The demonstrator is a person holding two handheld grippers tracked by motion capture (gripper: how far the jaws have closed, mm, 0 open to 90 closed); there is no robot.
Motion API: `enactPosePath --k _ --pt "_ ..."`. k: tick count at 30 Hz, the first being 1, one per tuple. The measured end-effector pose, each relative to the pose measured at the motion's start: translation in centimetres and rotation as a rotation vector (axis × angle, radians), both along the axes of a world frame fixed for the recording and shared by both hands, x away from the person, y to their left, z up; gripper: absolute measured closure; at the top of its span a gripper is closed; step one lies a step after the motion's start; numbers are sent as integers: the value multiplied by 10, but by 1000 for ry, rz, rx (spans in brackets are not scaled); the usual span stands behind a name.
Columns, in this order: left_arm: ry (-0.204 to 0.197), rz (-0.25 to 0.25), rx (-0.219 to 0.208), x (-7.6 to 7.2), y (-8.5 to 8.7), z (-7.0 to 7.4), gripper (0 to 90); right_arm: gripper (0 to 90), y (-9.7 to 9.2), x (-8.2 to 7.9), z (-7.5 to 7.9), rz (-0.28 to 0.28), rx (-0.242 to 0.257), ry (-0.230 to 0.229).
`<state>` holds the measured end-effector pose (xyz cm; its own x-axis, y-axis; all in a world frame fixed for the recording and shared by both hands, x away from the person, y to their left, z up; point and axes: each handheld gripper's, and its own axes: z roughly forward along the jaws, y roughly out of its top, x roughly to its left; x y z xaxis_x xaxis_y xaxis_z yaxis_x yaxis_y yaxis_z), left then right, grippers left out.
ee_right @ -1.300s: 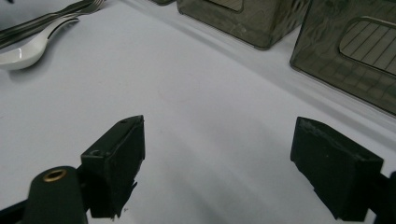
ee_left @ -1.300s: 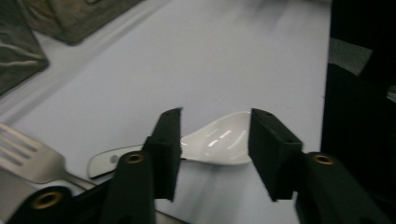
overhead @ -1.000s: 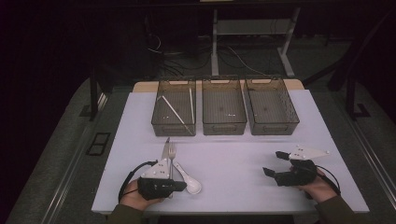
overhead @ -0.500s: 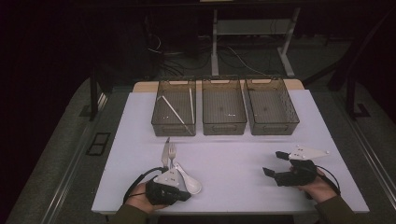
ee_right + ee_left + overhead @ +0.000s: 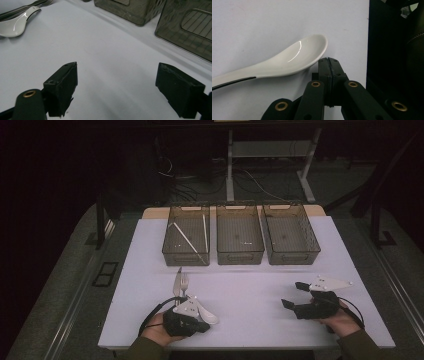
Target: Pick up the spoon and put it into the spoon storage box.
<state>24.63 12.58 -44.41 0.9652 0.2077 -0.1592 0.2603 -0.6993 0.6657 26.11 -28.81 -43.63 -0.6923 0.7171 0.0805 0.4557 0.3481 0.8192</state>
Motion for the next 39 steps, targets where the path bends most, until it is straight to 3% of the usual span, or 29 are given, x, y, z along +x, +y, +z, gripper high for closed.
enactPosePath --k 9,13,19,23,31,39 --pt "15 -16 -42 -5 8 6 888 180 0 0 0 2 2 0" --pt "3 -21 -61 -5 11 11 882 180 0 0 1 1 3 -3" --pt "-34 8 -97 6 9 18 762 180 0 0 0 0 3 -3" --pt "-39 37 -110 20 5 21 617 180 0 0 0 -2 4 0" --pt "-33 1 -76 34 -7 16 418 180 -1 0 1 -3 7 0" --pt "-53 -33 6 33 -13 7 396 180 -1 0 0 -1 5 -2"
